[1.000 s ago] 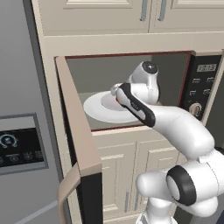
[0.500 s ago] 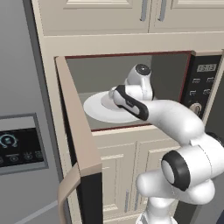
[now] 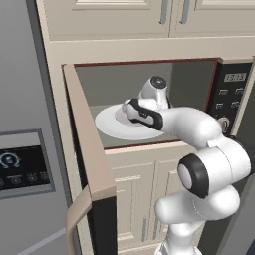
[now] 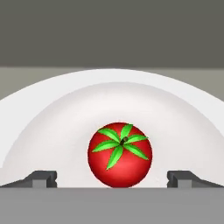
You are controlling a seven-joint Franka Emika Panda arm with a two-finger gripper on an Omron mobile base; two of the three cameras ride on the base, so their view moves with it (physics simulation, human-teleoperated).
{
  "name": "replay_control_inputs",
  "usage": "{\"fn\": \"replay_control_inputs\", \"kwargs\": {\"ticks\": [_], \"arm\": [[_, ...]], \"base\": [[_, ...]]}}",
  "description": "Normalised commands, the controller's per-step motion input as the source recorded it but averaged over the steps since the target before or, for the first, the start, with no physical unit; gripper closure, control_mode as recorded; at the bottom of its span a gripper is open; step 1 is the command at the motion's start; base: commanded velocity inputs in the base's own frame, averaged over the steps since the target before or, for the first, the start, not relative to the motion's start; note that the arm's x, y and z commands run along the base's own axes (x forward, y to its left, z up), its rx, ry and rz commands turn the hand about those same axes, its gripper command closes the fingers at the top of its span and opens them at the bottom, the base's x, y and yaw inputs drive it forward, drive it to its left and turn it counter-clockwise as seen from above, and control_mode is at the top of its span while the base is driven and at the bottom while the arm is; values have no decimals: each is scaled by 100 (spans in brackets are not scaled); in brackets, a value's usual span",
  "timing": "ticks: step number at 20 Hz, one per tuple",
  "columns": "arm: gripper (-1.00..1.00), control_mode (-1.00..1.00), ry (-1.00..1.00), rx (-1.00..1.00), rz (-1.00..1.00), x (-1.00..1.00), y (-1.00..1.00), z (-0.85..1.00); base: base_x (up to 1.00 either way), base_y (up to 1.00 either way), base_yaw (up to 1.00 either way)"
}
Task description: Pick the tomato from the microwave and place it on plate located on the counter.
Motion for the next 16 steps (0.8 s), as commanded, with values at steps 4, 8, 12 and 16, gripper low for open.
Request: {"fn": "replay_control_inputs", "kwargs": {"ticks": [4, 8, 12, 16], "arm": [[-100, -100, 9, 0, 0, 39, 0, 0], [-100, -100, 8, 0, 0, 28, 0, -2], [-100, -100, 6, 0, 0, 11, 0, -12], [-100, -100, 3, 0, 0, 2, 0, -17]], "base": [[0, 0, 0], [0, 0, 0], [0, 0, 0], [0, 0, 0]]}}
